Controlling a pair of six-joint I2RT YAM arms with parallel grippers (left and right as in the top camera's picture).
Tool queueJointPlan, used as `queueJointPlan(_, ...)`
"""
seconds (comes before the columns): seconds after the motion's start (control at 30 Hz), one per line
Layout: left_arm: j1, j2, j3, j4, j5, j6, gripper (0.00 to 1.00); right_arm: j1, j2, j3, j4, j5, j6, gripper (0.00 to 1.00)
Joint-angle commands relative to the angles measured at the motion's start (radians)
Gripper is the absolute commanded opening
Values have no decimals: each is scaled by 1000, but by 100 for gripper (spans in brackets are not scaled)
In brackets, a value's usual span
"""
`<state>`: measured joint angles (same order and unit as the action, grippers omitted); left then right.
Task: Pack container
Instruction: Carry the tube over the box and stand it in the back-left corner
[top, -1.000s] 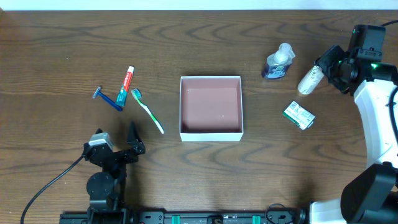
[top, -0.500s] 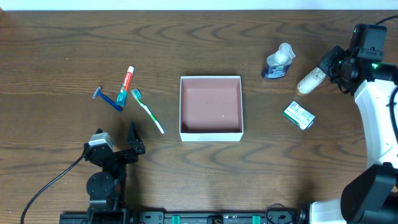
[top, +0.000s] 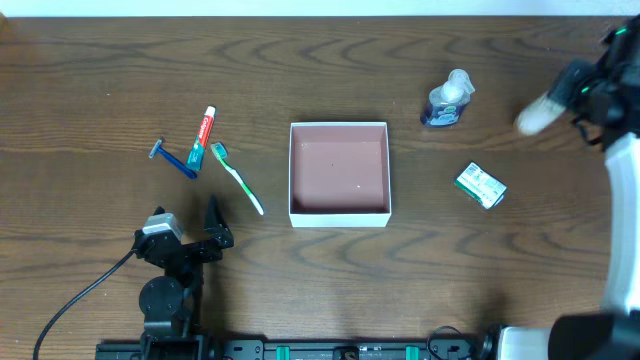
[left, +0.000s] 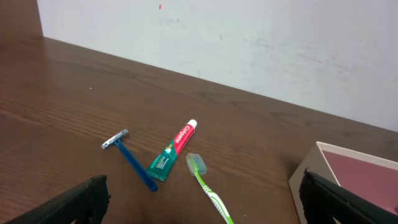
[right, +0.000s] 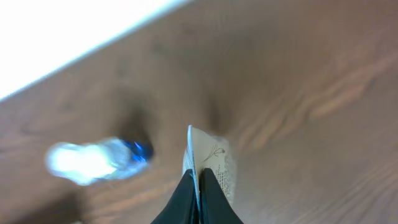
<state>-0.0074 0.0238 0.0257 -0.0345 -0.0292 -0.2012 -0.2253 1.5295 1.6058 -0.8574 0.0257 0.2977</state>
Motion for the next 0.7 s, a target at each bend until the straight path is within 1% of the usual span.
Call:
queueJointPlan(0.0, 0, 0, -22, -36, -8, 21, 98, 10, -107, 135, -17, -21, -79, 1)
queueJointPlan(0.17, 0, 0, -22, -36, -8, 21, 98, 75, -159, 182, -20, -162, -86, 1)
queueJointPlan(0.23, 0, 0, -22, -36, -8, 21, 98, 130, -171, 182, -10, -204, -82, 1)
queueJointPlan(0.47, 0, 0, -22, -36, -8, 21, 98, 385, -148, 182, 34, -210, -61, 1)
queueJointPlan(0.67, 0, 0, -22, -36, -8, 21, 98, 592, -60, 182, 88, -180, -14, 1)
